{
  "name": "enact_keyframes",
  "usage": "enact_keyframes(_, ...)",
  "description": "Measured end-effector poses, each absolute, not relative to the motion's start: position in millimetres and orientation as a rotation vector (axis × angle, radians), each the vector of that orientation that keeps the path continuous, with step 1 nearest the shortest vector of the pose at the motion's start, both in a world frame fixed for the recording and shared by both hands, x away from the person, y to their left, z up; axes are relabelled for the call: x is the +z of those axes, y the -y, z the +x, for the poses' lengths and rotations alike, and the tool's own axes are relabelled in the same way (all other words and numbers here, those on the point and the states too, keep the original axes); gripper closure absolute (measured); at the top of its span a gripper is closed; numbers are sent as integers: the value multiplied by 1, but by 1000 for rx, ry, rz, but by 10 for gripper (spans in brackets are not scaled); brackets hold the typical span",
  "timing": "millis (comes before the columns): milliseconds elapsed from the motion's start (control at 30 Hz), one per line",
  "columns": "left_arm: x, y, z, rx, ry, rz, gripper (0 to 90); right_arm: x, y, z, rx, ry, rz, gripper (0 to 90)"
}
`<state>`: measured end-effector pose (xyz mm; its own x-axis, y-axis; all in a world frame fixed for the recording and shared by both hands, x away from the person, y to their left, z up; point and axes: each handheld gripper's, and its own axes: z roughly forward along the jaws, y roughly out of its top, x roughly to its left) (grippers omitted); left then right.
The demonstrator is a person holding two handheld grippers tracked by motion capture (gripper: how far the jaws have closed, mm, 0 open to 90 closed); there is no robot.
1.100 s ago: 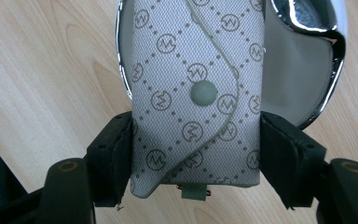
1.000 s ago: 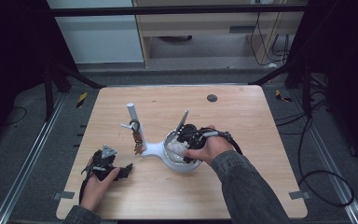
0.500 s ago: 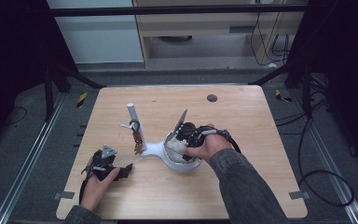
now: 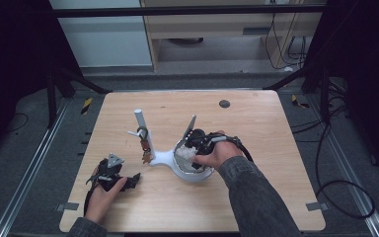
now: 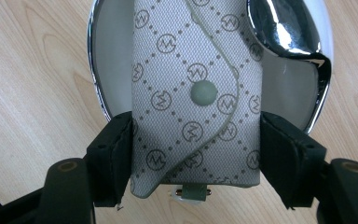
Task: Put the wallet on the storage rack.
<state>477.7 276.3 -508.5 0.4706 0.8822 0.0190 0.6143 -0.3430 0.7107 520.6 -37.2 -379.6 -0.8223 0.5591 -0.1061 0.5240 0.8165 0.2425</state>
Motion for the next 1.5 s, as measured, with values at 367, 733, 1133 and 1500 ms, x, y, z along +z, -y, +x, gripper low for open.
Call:
enact_keyframes(367,-508,-276,478,540,-1236,2079,0,-384,35,523,308,-2832,856,314)
enact_keyframes(733,-508,-276,478,539,-1236,2080,0,-389,31,524,291,-2839,848,314)
enact_keyframes(1133,-508,-276,478,539,-1236,2079,0,-389,28,527,342,-2810,858,213)
enact_keyframes(1500,-509,-276,478,540,-1235,2079,0,-376,33,521,428,-2783,878,275)
